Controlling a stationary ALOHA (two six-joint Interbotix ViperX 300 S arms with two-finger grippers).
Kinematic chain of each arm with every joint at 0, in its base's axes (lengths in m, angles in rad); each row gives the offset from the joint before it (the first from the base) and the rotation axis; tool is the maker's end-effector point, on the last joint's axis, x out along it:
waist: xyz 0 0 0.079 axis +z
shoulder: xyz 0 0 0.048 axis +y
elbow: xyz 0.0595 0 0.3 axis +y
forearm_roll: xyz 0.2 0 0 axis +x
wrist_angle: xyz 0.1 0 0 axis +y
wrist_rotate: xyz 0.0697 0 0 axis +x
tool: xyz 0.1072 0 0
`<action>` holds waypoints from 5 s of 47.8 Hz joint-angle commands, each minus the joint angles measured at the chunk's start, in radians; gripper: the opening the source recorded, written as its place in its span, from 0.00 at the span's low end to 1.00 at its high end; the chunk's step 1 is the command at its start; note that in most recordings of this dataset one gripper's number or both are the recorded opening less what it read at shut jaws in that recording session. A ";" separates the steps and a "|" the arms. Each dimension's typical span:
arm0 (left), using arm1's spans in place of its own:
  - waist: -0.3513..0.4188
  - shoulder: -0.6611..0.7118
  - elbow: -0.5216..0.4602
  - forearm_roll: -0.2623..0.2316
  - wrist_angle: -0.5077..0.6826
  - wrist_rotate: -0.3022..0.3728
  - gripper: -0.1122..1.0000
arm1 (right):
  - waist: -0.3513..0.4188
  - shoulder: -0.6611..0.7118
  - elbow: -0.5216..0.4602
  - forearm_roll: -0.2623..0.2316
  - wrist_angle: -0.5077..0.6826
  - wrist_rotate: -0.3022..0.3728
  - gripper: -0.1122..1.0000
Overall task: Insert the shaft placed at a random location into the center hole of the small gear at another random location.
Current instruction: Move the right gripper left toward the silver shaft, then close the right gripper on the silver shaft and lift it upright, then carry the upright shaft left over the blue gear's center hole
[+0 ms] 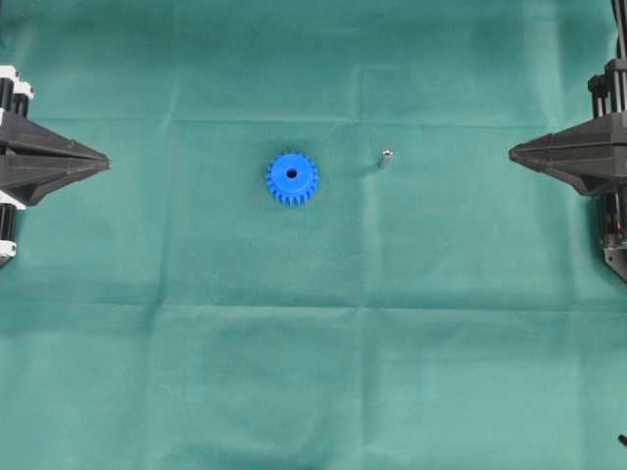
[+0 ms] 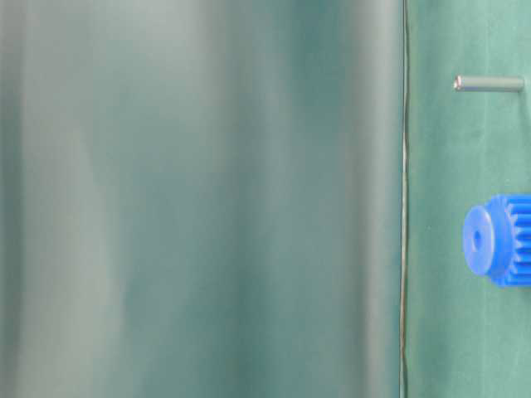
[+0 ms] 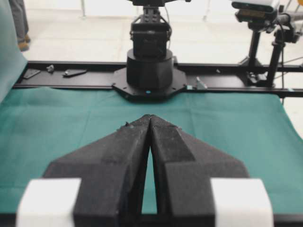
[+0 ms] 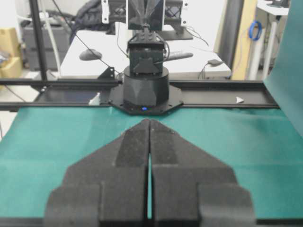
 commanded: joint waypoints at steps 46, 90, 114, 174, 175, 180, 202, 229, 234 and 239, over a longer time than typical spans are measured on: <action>-0.009 0.006 -0.041 0.011 0.058 -0.009 0.10 | -0.201 0.634 -0.061 -0.003 -0.229 -0.028 0.87; -0.003 0.008 -0.038 0.011 0.087 -0.009 0.10 | -0.235 1.035 -0.103 0.038 -0.446 -0.015 0.79; -0.003 0.006 -0.038 0.011 0.092 -0.009 0.10 | -0.229 1.055 -0.110 0.035 -0.414 -0.015 0.22; -0.003 0.008 -0.038 0.011 0.092 -0.012 0.10 | -0.198 0.764 -0.189 0.032 -0.115 -0.002 0.22; -0.003 0.008 -0.040 0.011 0.092 -0.012 0.10 | -0.196 0.767 -0.190 0.032 -0.115 -0.002 0.22; -0.003 0.008 -0.038 0.011 0.092 -0.012 0.10 | -0.187 0.785 -0.212 0.034 -0.114 -0.002 0.22; -0.003 0.008 -0.038 0.011 0.092 -0.012 0.10 | -0.124 0.943 -0.402 0.032 -0.097 -0.003 0.22; -0.003 0.008 -0.038 0.011 0.092 -0.014 0.10 | -0.107 1.046 -0.528 0.032 -0.066 -0.005 0.22; -0.003 0.008 -0.038 0.011 0.092 -0.014 0.10 | -0.107 1.048 -0.525 0.032 -0.066 -0.005 0.22; -0.003 0.008 -0.038 0.011 0.092 -0.014 0.10 | -0.107 1.049 -0.523 0.032 -0.066 -0.005 0.22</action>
